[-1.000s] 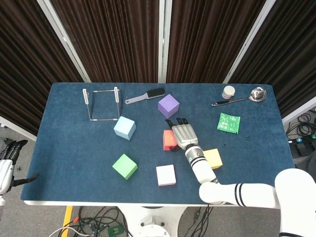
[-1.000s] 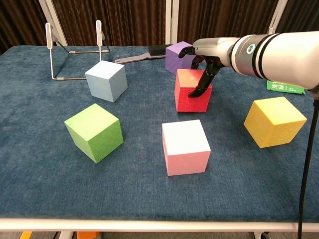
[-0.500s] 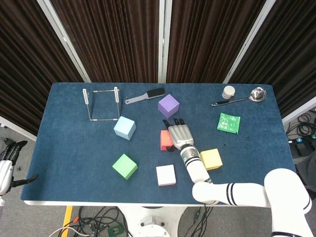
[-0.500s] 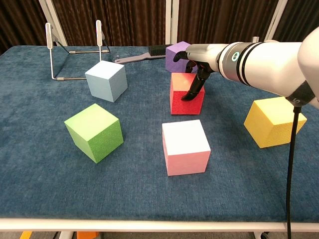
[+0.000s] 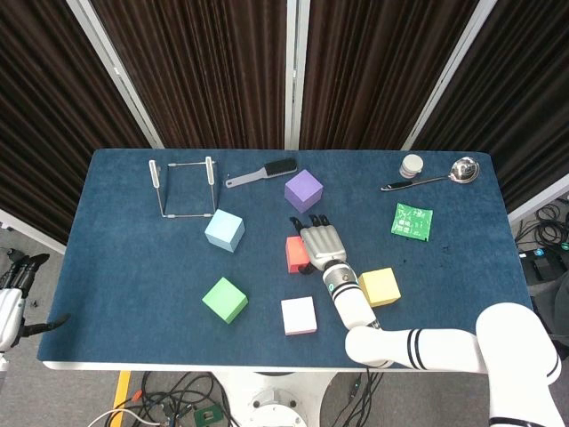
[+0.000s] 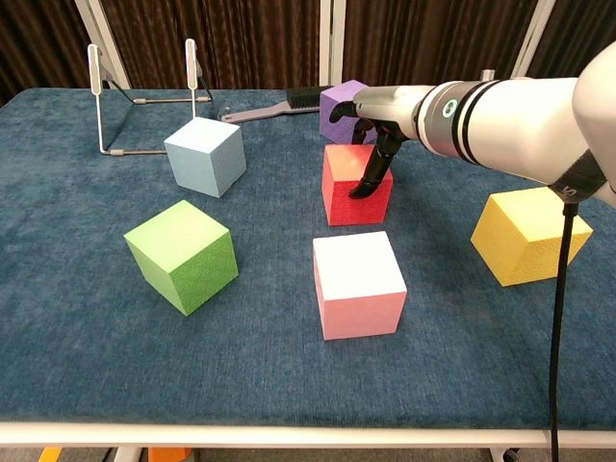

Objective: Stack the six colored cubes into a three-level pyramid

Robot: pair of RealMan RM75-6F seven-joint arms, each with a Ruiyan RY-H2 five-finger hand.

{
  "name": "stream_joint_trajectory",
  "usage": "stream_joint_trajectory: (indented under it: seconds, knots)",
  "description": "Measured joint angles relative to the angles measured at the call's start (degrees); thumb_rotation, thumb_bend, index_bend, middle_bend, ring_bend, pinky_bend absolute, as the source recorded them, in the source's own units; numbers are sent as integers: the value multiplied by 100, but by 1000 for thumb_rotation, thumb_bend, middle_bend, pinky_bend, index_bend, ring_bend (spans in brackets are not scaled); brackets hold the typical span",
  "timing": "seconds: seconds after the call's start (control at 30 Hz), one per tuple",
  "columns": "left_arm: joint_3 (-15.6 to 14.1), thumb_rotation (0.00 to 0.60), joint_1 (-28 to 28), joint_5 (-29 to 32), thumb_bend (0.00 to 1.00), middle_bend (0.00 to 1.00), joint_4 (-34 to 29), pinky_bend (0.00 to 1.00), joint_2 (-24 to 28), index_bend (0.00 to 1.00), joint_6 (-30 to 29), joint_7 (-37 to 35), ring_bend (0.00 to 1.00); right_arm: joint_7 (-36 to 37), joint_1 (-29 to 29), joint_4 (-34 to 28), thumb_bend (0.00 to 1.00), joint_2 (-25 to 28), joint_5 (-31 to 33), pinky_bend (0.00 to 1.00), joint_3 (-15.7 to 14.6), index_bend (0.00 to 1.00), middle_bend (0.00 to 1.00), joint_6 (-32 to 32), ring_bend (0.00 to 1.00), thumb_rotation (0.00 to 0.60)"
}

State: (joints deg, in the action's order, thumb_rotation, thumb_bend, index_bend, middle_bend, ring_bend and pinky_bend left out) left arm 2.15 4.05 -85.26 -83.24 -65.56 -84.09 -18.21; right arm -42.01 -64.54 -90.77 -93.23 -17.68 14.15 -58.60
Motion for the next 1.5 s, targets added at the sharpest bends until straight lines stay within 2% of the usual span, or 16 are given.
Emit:
stream_joint_trajectory:
  seconds: [0.33,0.57,0.8,0.93,1.1,1.2,1.37,1.5]
  knots:
    - [4,600,3,-12,0,105,-15,148,6,106,-8,21,18,33,30,-155,101,110,-72,0,31,0,218,-71,0,600]
    - [0,600,18,-42,0,105,-83,148,57,106,-4,47,18,84,110,-621,101,423,-178,0,88,0,210,-219,0,600]
    - [16,600,11,-18,0,105,-140,149,53,106,-30,124,17,175,365,-1616,90,1303,-269,0,36,0,148,-288,0,600]
    - [39,600,49,30,0,105,-165,149,33,106,47,155,18,457,611,-2045,90,2048,-520,0,-60,0,103,120,0,600]
    - [58,600,93,18,0,105,-250,149,20,106,65,282,18,1151,1092,-2234,91,2895,-1429,0,-245,0,134,1186,0,600]
    - [60,600,121,14,0,105,-305,149,23,107,98,359,18,1509,1423,-2213,91,3089,-2204,0,-417,0,136,1471,0,600]
    - [69,600,150,37,0,105,-384,149,40,106,137,460,18,1866,1934,-2053,91,3240,-3519,0,-777,0,121,1551,0,600]
    - [82,600,184,58,0,105,-441,149,40,106,178,542,18,1971,2409,-1822,91,3258,-4464,0,-1134,0,122,1260,0,600]
